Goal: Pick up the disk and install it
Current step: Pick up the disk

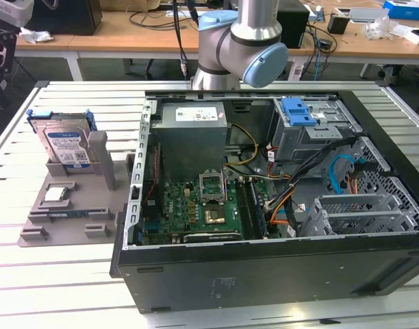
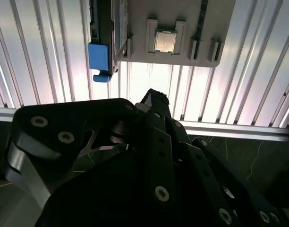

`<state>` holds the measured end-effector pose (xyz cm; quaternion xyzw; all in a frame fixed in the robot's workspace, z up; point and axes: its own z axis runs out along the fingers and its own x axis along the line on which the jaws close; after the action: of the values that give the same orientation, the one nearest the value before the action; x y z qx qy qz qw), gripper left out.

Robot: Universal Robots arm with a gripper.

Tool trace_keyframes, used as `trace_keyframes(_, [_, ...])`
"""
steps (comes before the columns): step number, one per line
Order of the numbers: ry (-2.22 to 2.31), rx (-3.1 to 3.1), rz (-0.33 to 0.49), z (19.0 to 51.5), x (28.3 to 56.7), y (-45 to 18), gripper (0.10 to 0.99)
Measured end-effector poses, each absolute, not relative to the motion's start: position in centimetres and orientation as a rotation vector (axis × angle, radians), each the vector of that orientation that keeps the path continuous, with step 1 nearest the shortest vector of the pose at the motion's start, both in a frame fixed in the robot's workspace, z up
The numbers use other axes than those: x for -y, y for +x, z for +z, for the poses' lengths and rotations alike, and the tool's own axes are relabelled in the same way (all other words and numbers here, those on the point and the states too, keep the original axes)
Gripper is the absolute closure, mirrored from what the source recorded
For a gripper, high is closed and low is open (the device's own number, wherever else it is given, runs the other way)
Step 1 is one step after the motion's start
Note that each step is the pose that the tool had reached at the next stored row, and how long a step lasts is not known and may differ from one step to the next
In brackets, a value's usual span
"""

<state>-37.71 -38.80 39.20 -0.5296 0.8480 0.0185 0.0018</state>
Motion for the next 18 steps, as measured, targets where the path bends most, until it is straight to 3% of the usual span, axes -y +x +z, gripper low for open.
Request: trace_keyframes(18, [-1.802,-2.571,0.058,39.2,38.8,-37.71,0.98])
